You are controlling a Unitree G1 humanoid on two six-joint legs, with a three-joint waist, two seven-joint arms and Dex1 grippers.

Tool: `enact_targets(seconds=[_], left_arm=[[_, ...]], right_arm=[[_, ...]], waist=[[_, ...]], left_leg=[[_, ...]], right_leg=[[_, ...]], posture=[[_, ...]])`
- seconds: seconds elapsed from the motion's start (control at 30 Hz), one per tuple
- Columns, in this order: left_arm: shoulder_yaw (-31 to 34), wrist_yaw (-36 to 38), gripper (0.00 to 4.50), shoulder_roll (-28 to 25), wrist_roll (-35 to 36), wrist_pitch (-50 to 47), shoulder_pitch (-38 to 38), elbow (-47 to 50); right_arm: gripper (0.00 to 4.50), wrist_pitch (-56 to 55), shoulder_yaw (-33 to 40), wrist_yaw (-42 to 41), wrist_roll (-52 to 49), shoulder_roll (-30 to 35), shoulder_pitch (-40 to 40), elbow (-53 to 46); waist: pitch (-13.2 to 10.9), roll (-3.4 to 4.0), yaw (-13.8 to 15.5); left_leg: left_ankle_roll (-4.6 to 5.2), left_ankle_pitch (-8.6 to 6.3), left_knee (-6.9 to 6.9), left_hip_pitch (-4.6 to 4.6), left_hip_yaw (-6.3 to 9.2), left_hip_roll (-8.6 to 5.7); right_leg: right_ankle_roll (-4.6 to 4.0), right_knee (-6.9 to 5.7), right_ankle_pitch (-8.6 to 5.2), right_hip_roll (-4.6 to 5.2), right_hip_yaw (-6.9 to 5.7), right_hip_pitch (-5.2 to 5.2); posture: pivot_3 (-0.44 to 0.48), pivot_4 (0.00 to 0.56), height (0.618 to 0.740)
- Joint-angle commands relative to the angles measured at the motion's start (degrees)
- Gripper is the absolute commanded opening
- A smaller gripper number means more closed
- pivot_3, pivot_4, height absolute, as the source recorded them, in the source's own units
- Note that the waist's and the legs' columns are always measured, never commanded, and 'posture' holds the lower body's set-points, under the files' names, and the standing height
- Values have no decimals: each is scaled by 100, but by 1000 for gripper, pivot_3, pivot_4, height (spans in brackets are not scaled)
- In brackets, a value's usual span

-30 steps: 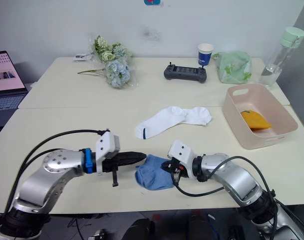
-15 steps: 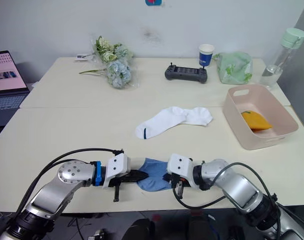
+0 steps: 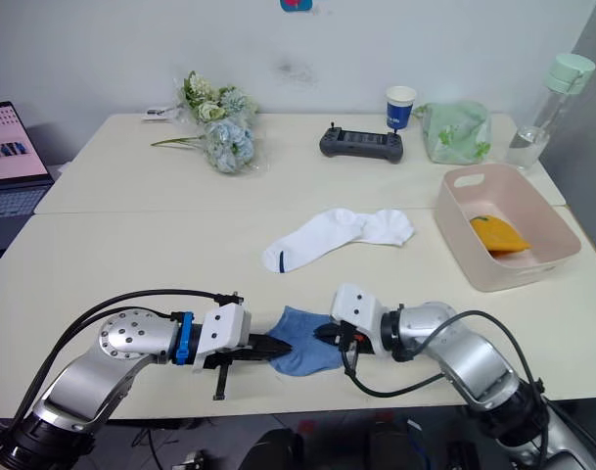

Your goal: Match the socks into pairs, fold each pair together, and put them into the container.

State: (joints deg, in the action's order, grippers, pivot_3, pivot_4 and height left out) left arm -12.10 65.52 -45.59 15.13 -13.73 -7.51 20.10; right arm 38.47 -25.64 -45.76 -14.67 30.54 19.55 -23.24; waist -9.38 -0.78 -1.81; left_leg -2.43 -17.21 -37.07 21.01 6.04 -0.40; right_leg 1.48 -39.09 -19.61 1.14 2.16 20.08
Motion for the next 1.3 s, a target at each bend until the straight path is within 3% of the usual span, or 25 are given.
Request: enact_targets(seconds=[0.03,0.3,0.43,0.5,0.57,0.73,0.97,1.17,1.3], left_arm=[[-292,-67,0,129,-339,197,-82,-184],[-583,-226,0,216,-952,717,50,-935],[-408,-314,0,280,-714,775,219,-816],[-132,-398,0,355,-254,266,117,-519],[136,-466,0,371,161,-239,-62,-251],[300,-409,0,238,333,-735,-242,-214],[-46,-312,0,129,-322,-222,7,-602],[25,-419,0,23,-519,-28,276,-701],[168,-353,0,97,-175,-145,189,-355]], right_arm=[[27,-36,-99,278,307,-184,132,262],[27,131,125,727,716,-280,131,478],[27,-178,682,430,115,-456,-54,164],[27,-101,803,51,-239,-285,-177,-192],[27,-78,733,-324,-434,-31,-249,-485],[27,-391,223,-706,-166,295,-181,-528],[27,-752,-500,-726,689,457,-97,9],[27,-844,-264,-911,677,991,-592,-361],[27,-657,158,-787,319,921,-739,-746]], waist=[[0,0,0],[3,4,1],[3,3,0],[2,5,0],[0,5,-1],[-1,4,-12],[-2,4,-4],[2,2,14],[1,2,13]], left_leg=[[0,0,0,0,-1,-1],[0,0,0,-6,0,-1],[0,0,0,-7,1,0],[1,0,0,-5,1,0],[2,-1,0,0,3,0],[2,-1,-1,-2,4,0],[0,0,0,0,1,0],[1,0,-2,-5,2,-1],[1,0,-1,-5,3,0]], right_leg=[[0,0,0,1,0,0],[0,-3,0,1,1,-2],[0,-3,0,1,1,-4],[0,-2,0,1,0,-4],[0,-2,0,1,-2,0],[0,-3,0,-1,-5,-2],[0,0,0,-1,0,4],[0,1,0,3,-1,-6],[0,2,0,2,-3,-8]], posture=[[0,150,740],[0,150,740],[0,150,740],[0,150,740],[0,150,740],[0,150,740],[0,150,740],[0,150,740],[0,150,740]])
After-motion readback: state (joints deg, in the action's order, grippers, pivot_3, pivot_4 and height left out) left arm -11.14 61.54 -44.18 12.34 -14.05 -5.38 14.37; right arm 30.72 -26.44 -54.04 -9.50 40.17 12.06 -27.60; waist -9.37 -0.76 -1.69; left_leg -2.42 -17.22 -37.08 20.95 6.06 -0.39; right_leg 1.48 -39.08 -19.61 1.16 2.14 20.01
